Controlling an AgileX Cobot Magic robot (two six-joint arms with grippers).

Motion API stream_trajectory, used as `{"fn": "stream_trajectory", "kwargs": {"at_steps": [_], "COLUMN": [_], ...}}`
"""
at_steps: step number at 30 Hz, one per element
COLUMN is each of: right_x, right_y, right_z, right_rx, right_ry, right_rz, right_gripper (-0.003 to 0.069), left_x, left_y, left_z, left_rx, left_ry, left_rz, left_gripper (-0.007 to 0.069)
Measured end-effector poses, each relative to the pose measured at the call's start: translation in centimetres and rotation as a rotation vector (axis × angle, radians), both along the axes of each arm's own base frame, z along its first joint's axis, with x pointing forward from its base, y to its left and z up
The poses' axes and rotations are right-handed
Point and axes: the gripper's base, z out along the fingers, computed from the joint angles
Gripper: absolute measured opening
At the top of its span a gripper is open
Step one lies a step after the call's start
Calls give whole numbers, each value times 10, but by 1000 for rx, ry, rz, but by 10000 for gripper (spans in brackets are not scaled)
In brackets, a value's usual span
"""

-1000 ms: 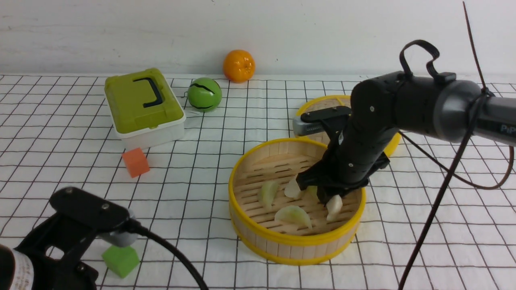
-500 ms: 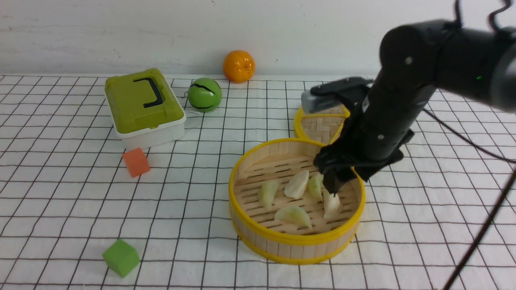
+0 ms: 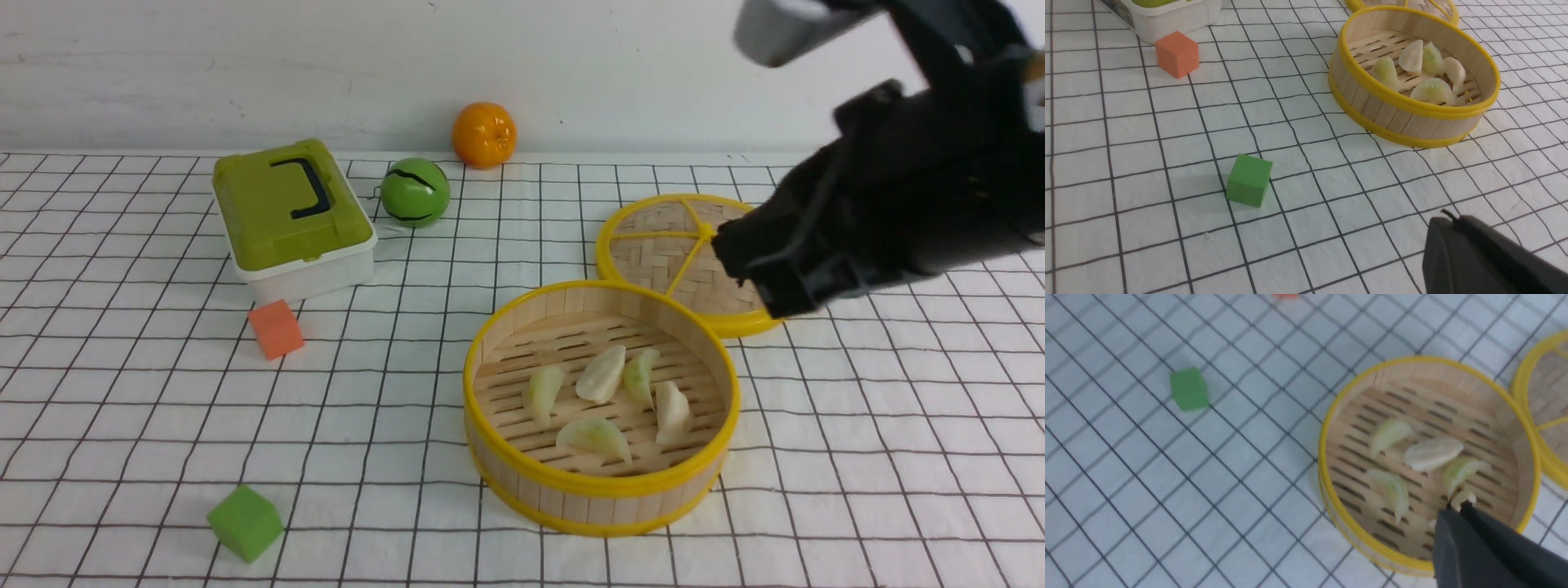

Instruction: Put the dumplings into the steamer on the table with the white tablecloth.

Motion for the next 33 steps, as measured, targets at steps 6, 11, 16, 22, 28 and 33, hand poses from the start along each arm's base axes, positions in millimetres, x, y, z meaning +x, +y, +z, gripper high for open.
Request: {"fn": "stream_trajectory", "kwargs": {"at_steps": [6,11,16,22,28,33], "right_x": [-39,-64,-75,-76,-78,-79], "right_y": [-31,-50,-58,-59,-63,-67], "right_z": [2,-1,-3,-3,-3,-28], "right_rx": [149,184,195,197,160,142], "right_ry": [-214,-276,-293,-295,-328,-347], "right_rz": [-35,-41,-41,-41,-45,-60], "right_gripper": [-22,-20,-18,-14,-18,-24], "left_x": [0,0,0,0,0,0], "left_y": [0,0,0,0,0,0], "left_z": [-1,-1,-1,-1,-1,-1], "left_rx": [0,1,2,2,2,2], "left_ry": [3,2,2,2,2,2], "left_rz": [1,2,2,2,2,2], "left_gripper": [-13,-13,-13,-13,-13,-13]}}
